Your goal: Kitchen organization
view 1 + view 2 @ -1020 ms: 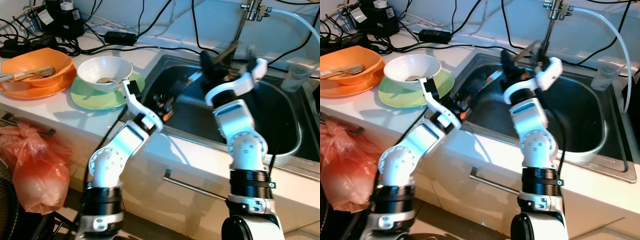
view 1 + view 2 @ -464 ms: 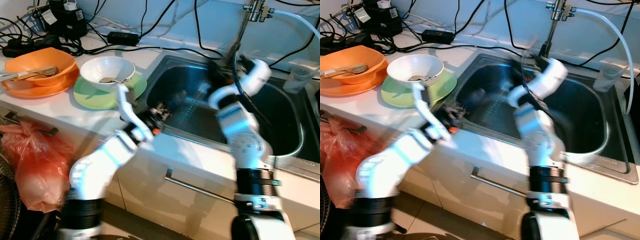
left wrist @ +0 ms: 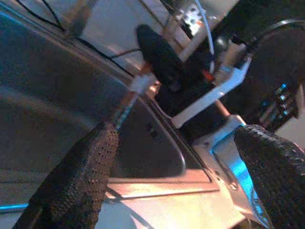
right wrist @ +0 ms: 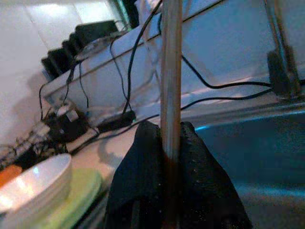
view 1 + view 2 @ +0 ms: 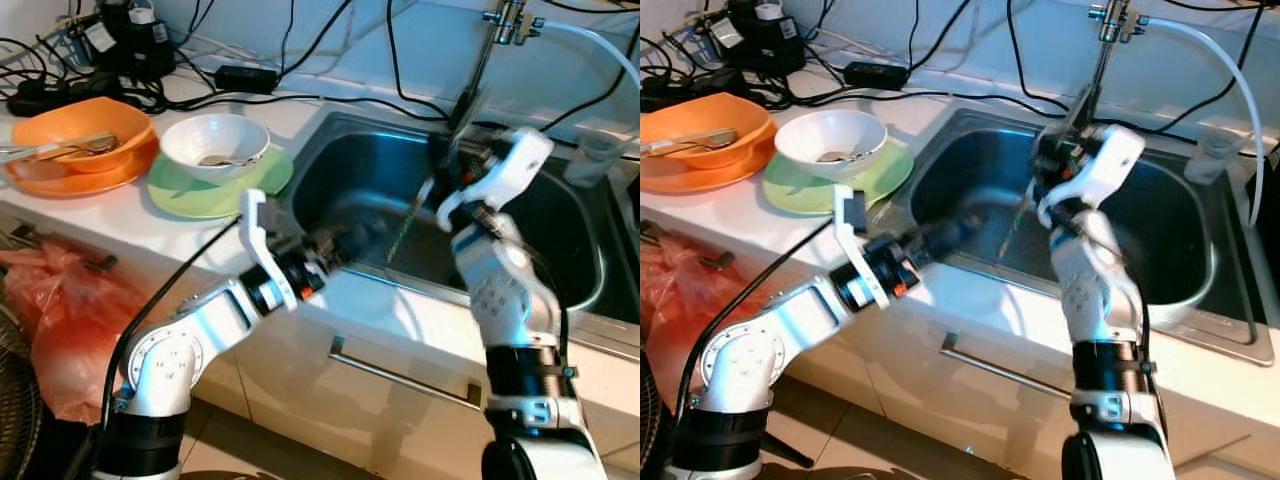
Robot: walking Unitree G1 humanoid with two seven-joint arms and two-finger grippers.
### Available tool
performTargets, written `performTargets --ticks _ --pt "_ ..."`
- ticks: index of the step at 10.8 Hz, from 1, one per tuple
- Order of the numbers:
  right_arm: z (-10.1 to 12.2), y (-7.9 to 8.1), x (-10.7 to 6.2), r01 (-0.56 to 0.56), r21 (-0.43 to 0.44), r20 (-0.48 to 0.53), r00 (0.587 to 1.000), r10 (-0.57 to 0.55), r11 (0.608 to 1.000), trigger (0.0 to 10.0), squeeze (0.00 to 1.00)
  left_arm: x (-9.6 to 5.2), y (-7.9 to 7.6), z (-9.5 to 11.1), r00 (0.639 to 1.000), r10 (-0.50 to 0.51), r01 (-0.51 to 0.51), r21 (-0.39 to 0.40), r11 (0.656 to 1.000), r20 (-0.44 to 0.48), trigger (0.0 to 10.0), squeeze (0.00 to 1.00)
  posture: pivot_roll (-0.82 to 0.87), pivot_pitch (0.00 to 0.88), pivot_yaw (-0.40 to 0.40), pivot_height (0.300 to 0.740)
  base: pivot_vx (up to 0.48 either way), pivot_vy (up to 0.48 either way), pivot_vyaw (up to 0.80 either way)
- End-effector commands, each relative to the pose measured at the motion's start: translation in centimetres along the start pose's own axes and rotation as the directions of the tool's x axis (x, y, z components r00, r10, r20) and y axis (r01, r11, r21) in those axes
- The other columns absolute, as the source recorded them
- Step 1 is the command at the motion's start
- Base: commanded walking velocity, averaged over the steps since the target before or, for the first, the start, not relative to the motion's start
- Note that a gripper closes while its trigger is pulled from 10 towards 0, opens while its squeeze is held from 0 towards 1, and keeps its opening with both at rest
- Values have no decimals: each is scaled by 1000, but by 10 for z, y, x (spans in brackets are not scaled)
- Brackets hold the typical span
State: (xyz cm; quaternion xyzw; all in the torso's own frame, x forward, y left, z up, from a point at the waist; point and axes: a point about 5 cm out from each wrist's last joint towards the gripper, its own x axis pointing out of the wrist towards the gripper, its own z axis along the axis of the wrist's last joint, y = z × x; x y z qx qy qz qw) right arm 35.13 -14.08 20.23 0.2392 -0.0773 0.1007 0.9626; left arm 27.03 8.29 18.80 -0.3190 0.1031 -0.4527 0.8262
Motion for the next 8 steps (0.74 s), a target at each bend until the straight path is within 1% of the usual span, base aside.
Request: performTargets --ticks 1,2,3,4,5,6,7,8 --pt "-2 -3 -5 -18 -74 -9 1000 17 997 10000 0 -2 -4 -5 997 -35 37 42 998 -64 10000 1000 14 0 -8 740 0 0 0" --pt "-9 -6 -13 -42 -122 -44 998 37 992 10000 0 -6 -3 -8 993 -45 55 85 995 -113 10000 1000 15 0 -8 740 0 0 0" --pt "-16 -10 -22 -63 -151 -86 995 51 986 10000 0 -8 -2 -7 990 -49 64 108 992 -132 10000 1000 16 0 -6 740 0 0 0" --pt "-28 -17 -36 -98 -179 -157 985 70 979 10000 0 -9 -1 -6 988 -47 66 128 990 -146 10000 1000 14 0 -4 740 0 0 0" --pt "-33 -20 -43 -110 -198 -186 980 72 974 10000 0 -10 0 -6 988 -41 63 142 988 -152 10000 1000 14 0 -4 740 0 0 0" --pt "-41 -24 -54 -122 -223 -224 972 71 967 10000 0 -10 2 -7 987 -38 62 156 986 -156 10000 1000 10 0 -2 740 0 0 0" --pt "-46 -25 -59 -134 -235 -244 967 75 963 10000 0 -10 3 -6 988 -33 58 164 985 -149 10000 1000 7 0 -3 740 0 0 0" --pt "-50 -21 -62 -161 -250 -260 961 94 955 10000 0 -6 11 -2 995 21 -2 193 981 -96 10000 1000 5 0 -2 740 0 0 0"
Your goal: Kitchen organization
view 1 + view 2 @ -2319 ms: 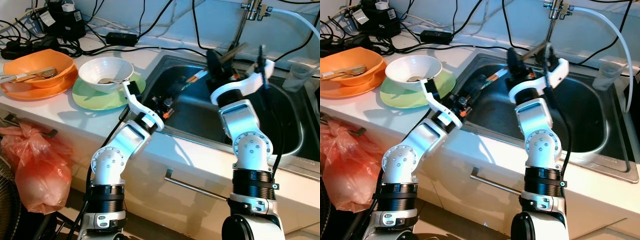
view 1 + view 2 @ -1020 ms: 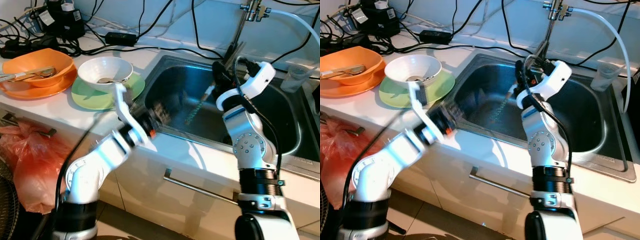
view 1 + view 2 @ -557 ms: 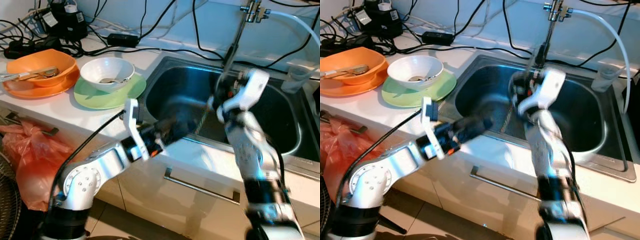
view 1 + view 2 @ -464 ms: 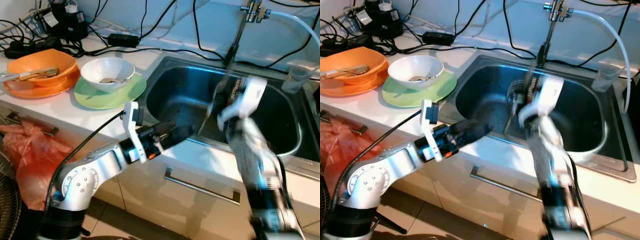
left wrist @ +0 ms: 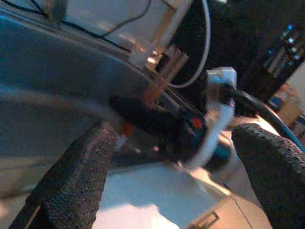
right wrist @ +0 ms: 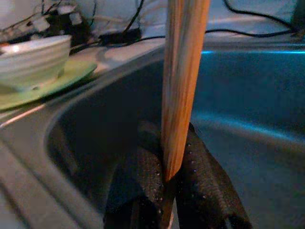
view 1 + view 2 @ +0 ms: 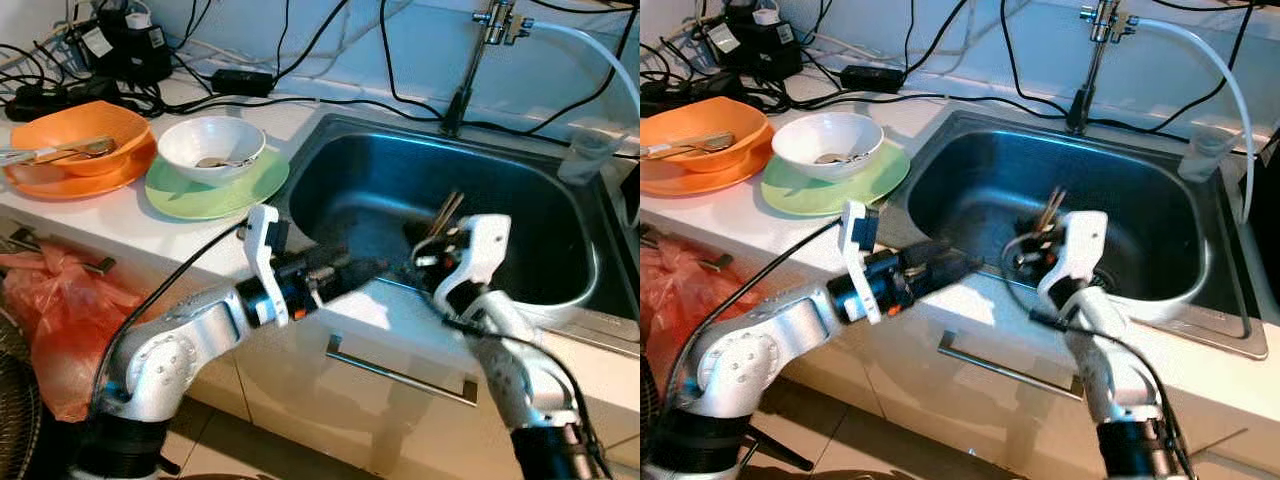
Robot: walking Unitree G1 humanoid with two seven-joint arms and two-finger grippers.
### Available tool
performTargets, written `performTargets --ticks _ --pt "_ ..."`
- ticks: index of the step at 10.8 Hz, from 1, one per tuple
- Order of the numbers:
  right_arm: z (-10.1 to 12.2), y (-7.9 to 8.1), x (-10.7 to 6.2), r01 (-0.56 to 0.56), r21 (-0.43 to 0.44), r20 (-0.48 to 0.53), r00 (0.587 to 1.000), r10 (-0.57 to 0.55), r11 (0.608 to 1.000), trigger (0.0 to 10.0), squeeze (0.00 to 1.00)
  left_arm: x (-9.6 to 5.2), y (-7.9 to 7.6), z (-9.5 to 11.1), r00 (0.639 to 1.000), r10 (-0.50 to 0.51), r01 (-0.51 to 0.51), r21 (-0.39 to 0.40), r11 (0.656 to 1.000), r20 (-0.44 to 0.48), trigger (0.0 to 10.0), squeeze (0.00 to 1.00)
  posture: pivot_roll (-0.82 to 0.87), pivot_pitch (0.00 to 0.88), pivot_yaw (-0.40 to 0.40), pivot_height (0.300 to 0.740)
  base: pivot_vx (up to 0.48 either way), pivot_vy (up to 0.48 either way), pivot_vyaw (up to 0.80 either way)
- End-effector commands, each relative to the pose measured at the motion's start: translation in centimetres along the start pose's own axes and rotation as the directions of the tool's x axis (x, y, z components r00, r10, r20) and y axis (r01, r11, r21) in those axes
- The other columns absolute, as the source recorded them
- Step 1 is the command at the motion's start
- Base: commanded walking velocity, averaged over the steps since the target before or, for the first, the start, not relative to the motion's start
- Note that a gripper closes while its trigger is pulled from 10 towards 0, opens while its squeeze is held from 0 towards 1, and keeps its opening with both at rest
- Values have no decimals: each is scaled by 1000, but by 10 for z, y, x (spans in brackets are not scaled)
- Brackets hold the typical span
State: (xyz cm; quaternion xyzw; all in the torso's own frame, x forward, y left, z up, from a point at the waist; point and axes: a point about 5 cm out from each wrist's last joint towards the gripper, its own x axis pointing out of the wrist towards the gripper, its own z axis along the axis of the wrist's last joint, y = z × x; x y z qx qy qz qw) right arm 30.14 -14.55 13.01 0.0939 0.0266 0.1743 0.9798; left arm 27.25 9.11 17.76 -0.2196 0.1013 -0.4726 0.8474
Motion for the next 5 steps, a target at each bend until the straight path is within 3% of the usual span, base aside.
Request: performTargets --ticks 1,2,4,5 --pt "8 3 2 -23 -35 28 999 24 999 10000 0 2 6 5 999 47 -48 29 998 23 10000 1000 5 0 -2 740 0 0 0" --pt "15 5 8 -34 -53 48 998 36 998 10000 0 5 13 10 994 91 -94 50 994 60 10000 1000 5 0 -2 740 0 0 0" --pt "36 7 22 -48 -82 101 993 56 995 10000 0 13 28 20 984 138 -148 94 984 109 10000 400 1 0 -8 740 0 0 0" --pt "40 9 24 -55 -99 110 992 66 994 10000 0 15 31 22 985 136 -147 112 983 106 10000 235 -5 0 -8 740 0 0 0"
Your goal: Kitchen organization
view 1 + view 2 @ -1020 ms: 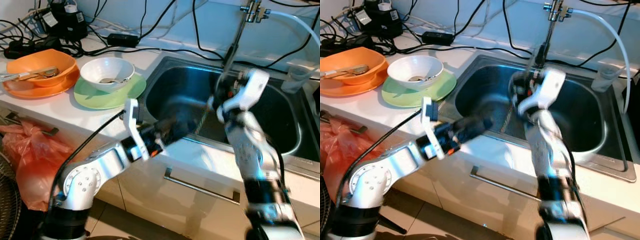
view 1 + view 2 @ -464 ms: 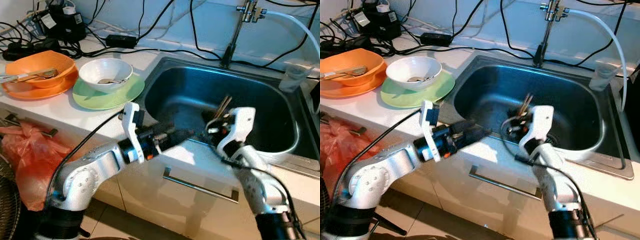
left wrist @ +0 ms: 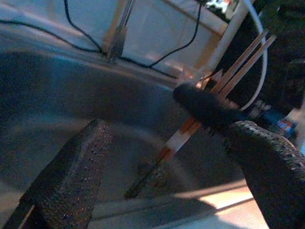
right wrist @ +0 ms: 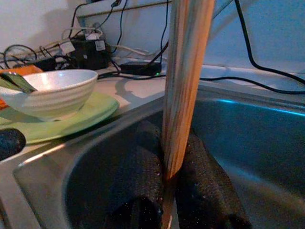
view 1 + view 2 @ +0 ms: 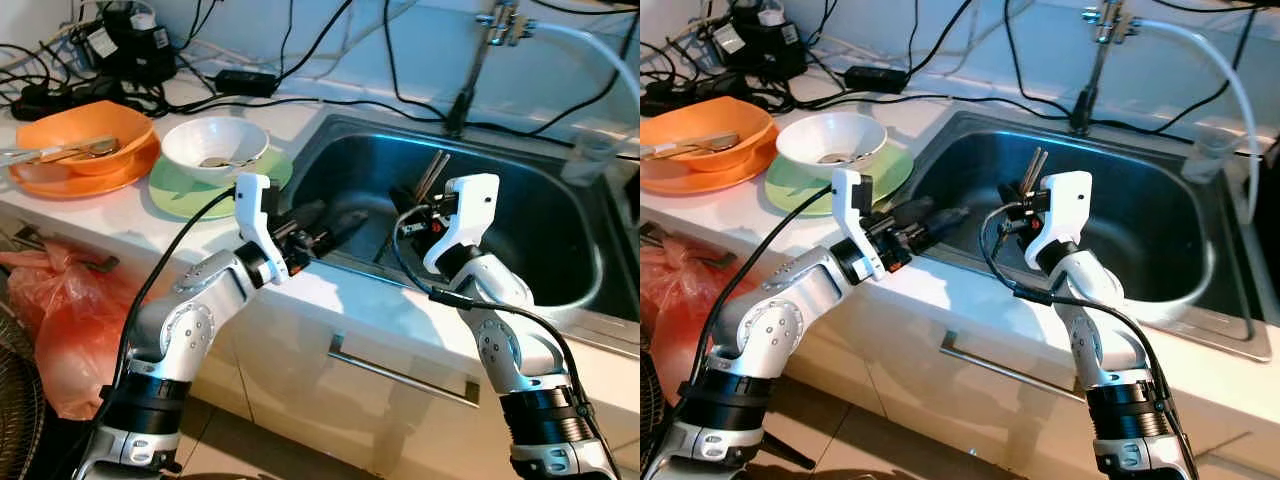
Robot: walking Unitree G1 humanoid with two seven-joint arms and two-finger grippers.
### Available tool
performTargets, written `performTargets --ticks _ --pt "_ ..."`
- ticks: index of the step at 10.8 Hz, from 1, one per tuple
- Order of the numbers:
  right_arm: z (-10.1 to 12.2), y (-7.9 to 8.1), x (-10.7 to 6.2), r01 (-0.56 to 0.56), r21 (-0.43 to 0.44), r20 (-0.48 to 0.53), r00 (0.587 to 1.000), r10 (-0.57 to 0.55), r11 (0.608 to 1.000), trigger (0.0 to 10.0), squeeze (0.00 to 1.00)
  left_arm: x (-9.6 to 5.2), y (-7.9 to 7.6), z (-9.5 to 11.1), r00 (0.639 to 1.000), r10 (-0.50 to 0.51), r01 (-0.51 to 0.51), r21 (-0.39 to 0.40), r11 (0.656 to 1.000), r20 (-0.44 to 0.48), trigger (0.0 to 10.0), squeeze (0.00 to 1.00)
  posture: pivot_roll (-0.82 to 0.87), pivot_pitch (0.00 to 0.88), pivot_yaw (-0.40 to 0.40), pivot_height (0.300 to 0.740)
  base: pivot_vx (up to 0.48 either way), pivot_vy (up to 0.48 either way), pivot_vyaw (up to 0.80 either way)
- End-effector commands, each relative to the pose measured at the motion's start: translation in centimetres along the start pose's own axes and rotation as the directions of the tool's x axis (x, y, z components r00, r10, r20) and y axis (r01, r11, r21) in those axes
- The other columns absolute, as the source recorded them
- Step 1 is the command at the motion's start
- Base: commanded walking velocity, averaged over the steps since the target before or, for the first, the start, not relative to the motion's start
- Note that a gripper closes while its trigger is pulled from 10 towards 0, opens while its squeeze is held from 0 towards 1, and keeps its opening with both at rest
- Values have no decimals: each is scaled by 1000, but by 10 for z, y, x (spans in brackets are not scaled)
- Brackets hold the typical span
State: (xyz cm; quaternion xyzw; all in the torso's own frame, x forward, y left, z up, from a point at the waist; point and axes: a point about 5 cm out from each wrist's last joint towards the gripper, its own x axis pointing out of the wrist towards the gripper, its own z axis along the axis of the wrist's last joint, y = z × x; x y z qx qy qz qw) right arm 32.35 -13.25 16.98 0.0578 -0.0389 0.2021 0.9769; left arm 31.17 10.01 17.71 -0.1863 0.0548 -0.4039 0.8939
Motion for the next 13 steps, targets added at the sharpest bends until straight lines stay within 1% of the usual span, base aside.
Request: performTargets --ticks 1,2,4,7,10,13 --pt "2 -3 0 4 -13 8 1000 -4 1000 10000 298 6 -3 3 999 -40 40 39 998 -13 10000 235 -10 0 -6 740 0 0 0" --pt "2 -3 0 7 -9 8 1000 -7 1000 10000 1000 8 -3 2 999 -49 50 44 998 -17 10000 235 -12 0 -6 740 0 0 0" --pt "-1 -3 -1 11 -8 5 1000 -11 1000 10000 1000 10 -4 -1 997 -68 69 56 996 -26 10000 239 -12 0 -5 740 0 0 0" --pt "-2 -1 -1 -5 3 1 1000 5 1000 10000 1000 9 -6 -7 997 -74 75 45 996 -25 10000 239 -9 0 -12 740 0 0 0" --pt "-2 1 -1 -13 16 3 1000 13 1000 10000 1000 10 -5 -8 996 -84 85 49 995 -33 10000 247 -11 0 -9 740 0 0 0" --pt "-5 -1 -4 -9 1 -4 1000 9 1000 10000 1000 5 -3 -8 996 -80 84 73 994 -49 10000 247 -9 0 -8 740 0 0 0"
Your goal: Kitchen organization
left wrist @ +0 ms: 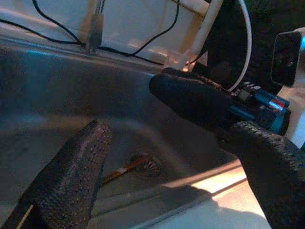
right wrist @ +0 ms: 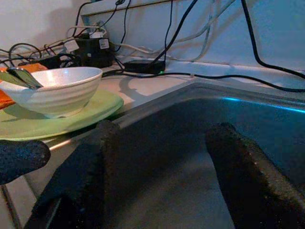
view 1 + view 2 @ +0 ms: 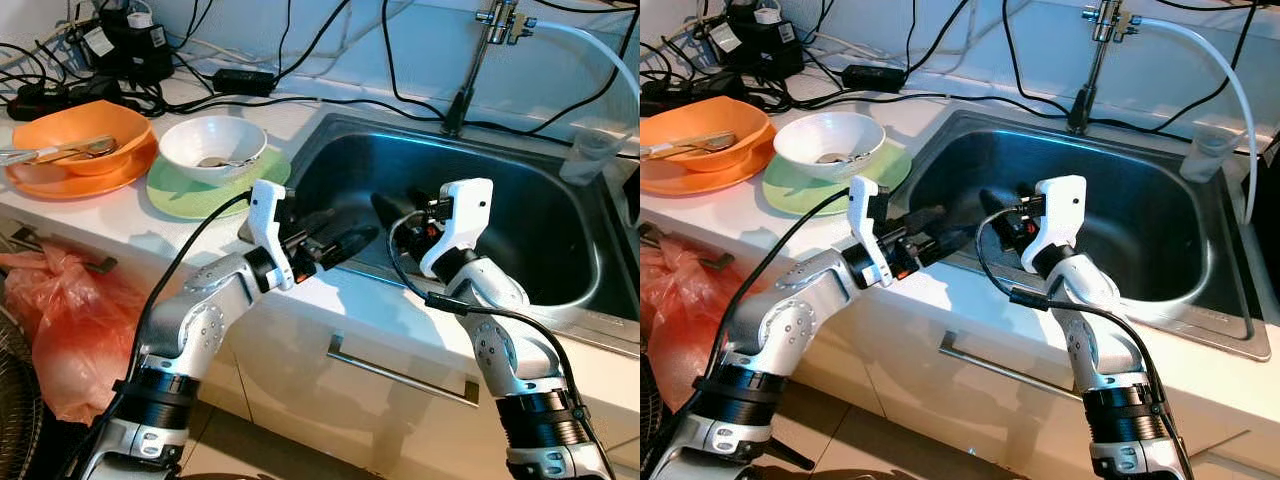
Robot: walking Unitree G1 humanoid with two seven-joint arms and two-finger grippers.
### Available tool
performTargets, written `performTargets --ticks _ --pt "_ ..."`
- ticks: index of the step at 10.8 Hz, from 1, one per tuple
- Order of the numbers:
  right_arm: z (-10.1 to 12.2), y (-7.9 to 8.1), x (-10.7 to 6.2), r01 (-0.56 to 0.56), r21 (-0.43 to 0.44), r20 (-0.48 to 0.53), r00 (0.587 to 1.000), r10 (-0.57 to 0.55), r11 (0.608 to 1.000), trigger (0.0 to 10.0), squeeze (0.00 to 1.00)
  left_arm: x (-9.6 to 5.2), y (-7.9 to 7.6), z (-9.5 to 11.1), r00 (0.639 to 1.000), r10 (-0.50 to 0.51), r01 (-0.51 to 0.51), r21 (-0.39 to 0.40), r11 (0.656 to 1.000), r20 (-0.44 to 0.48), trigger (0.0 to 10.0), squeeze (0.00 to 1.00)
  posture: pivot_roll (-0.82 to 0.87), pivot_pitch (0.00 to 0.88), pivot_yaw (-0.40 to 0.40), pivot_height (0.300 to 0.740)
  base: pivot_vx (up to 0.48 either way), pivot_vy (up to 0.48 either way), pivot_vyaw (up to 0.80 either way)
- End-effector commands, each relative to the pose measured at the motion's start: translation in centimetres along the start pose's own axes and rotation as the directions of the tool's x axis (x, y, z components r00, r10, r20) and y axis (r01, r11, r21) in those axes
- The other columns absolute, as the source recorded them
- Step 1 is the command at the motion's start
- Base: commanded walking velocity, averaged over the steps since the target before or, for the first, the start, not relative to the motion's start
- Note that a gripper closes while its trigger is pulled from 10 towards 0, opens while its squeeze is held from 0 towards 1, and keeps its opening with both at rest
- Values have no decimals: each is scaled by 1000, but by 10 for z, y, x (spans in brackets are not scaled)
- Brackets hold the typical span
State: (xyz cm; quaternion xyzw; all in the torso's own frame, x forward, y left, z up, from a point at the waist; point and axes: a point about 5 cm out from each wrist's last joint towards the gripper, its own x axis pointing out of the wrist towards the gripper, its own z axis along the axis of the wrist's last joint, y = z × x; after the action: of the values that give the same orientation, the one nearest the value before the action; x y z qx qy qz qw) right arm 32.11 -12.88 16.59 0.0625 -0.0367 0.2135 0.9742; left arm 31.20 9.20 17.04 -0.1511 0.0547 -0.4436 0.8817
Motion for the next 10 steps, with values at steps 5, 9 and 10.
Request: performTargets --ticks 5,9,10 --pt "-5 -6 -4 37 -31 -2 999 -37 999 10000 1000 -13 6 1 999 44 -43 64 997 -3 10000 227 11 0 -3 740 0 0 0" --pt "3 -9 2 72 -33 44 997 -71 997 10000 1000 -7 8 20 992 102 -113 151 982 79 10000 0 21 0 9 740 0 0 0" --pt "9 -8 4 89 -28 74 993 -86 996 10000 1000 -2 4 26 989 101 -120 188 975 106 10000 0 22 0 15 740 0 0 0"
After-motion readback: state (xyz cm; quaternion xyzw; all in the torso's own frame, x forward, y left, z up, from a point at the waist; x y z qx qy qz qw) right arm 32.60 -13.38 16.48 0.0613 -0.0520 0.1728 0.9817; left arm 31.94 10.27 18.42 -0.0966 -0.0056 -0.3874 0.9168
